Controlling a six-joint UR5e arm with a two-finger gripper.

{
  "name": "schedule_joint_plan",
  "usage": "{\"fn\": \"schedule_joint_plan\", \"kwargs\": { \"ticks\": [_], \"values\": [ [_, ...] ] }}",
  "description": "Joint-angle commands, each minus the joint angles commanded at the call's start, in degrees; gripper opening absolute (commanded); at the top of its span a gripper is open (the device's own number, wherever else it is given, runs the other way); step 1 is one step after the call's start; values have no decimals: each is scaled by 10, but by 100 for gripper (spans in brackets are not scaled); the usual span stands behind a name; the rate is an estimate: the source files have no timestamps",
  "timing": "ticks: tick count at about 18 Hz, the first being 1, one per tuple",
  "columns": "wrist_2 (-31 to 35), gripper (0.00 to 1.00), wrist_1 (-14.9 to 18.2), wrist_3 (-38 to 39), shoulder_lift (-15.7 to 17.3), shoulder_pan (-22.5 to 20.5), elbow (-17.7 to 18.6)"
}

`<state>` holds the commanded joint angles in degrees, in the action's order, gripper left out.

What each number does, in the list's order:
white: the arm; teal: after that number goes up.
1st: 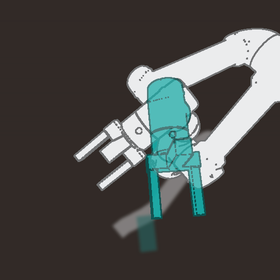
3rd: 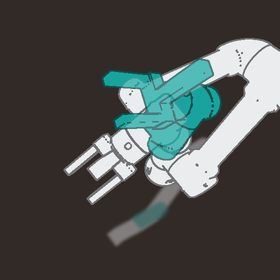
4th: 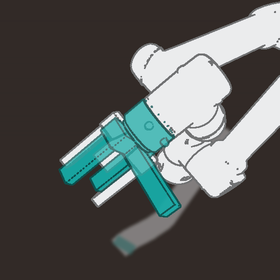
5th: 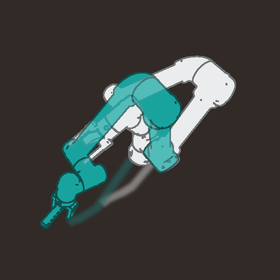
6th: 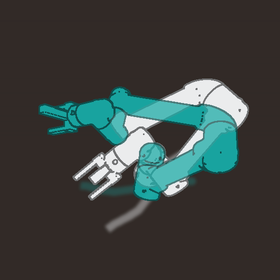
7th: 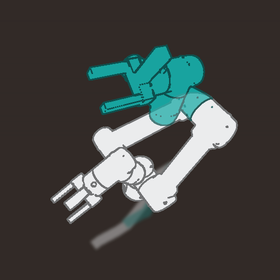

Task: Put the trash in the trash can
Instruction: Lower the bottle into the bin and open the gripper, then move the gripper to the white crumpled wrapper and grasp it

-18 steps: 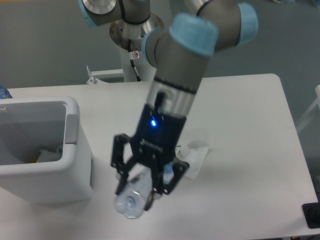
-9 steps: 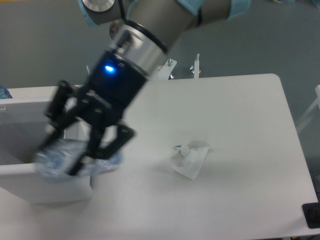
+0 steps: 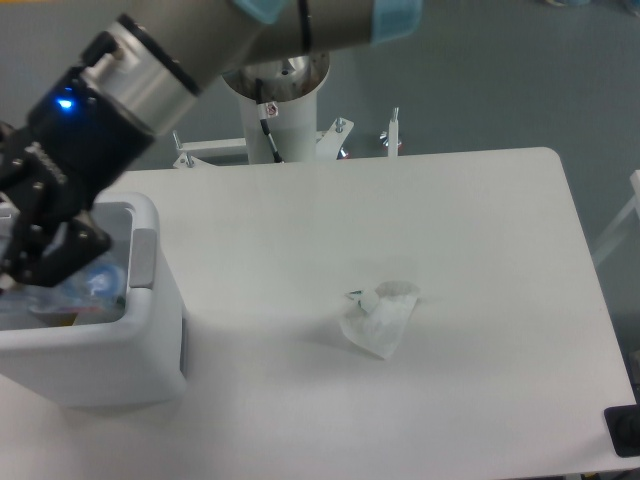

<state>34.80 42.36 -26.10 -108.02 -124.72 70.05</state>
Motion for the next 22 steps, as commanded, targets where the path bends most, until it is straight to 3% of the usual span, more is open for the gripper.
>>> {"fn": "schedule_joint_plan", "kwargs": {
  "ticks": [2, 3, 6, 10, 16, 18, 22],
  "values": [
    [0, 85, -1, -2, 0, 4, 11],
    [1, 92, -2, -4, 1, 4, 18],
    [1, 100, -5, -5, 8, 6, 31],
    [3, 100, -4, -1, 13, -2, 33],
    [9, 100, 2, 17, 2, -127, 43],
    [9, 100, 0, 10, -2, -171, 73],
    [24, 100, -1, -68, 4, -223, 176]
  ]
}}
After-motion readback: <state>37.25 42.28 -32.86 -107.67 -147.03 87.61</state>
